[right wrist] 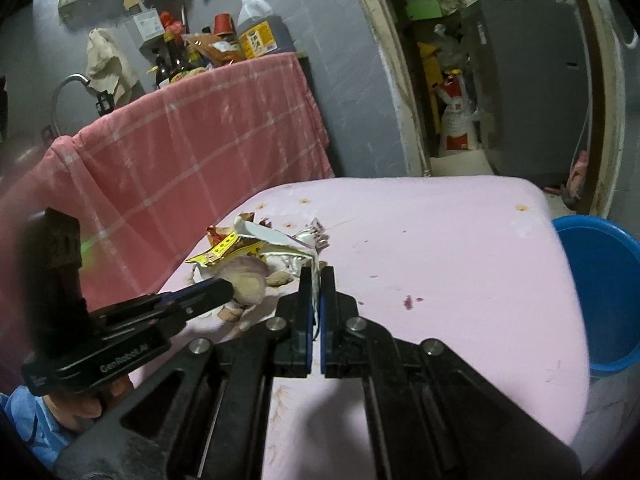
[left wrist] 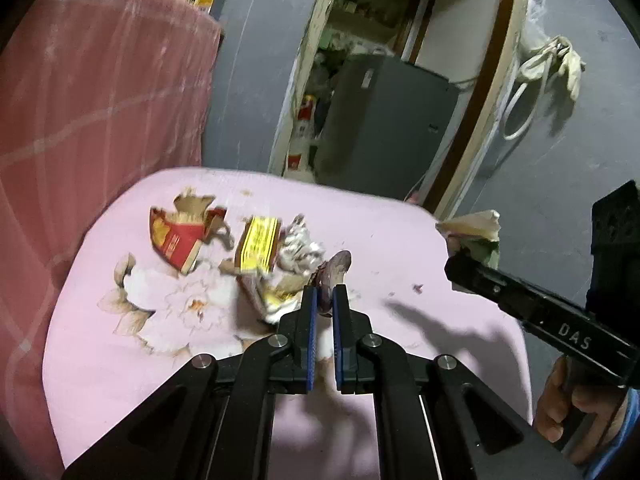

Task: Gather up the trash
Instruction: 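Carry the brown scrap and foil over the blue bucket with both grippers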

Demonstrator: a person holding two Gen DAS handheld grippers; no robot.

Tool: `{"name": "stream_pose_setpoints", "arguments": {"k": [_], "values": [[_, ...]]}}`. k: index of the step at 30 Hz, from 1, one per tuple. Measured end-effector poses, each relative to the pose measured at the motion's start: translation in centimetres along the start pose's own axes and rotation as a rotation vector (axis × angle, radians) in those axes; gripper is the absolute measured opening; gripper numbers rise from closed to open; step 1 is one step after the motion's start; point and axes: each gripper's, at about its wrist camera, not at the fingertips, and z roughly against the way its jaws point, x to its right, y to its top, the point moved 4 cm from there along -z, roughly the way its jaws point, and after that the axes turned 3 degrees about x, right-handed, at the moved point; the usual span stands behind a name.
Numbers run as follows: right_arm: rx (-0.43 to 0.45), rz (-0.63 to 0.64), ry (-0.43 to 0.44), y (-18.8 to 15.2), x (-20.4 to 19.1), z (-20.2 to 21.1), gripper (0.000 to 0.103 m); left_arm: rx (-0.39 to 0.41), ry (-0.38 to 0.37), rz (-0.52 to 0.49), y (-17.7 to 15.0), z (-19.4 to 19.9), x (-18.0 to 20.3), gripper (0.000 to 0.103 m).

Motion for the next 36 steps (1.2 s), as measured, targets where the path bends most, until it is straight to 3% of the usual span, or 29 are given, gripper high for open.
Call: {"name": "stream_pose_setpoints", "arguments": {"k": [8, 17, 22, 29, 36], "values": [[0.149, -0.014, -0.052, 2.1, 1.4, 4.1, 0.003, 0.142, -0.031, -0.05, 2.8, 1.1, 3.5, 0.005], [0.332, -0.028, -0.187, 5.4, 6.6, 10.9, 0.003, 0.28, -0.167, -0.144, 6.9, -0.3, 11.6, 0.005], [0.388, -0.026, -0.275, 6.4, 10.1, 13.6, 0.003, 0.311, -0.233, -0.193, 8.0, -2.0, 16.0, 0.005], [0.402, -0.077, -0.389, 6.0, 16.0, 15.5, 0.004, 0.274, -0.305, -0.262, 8.1, -6.4, 21.3, 0.005], [0.299, -0.183, -0.453, 3.3, 22.1, 13.7, 0.006, 0.077, -0.321, -0.237, 6.9, -12.6, 23.6, 0.005]]}}
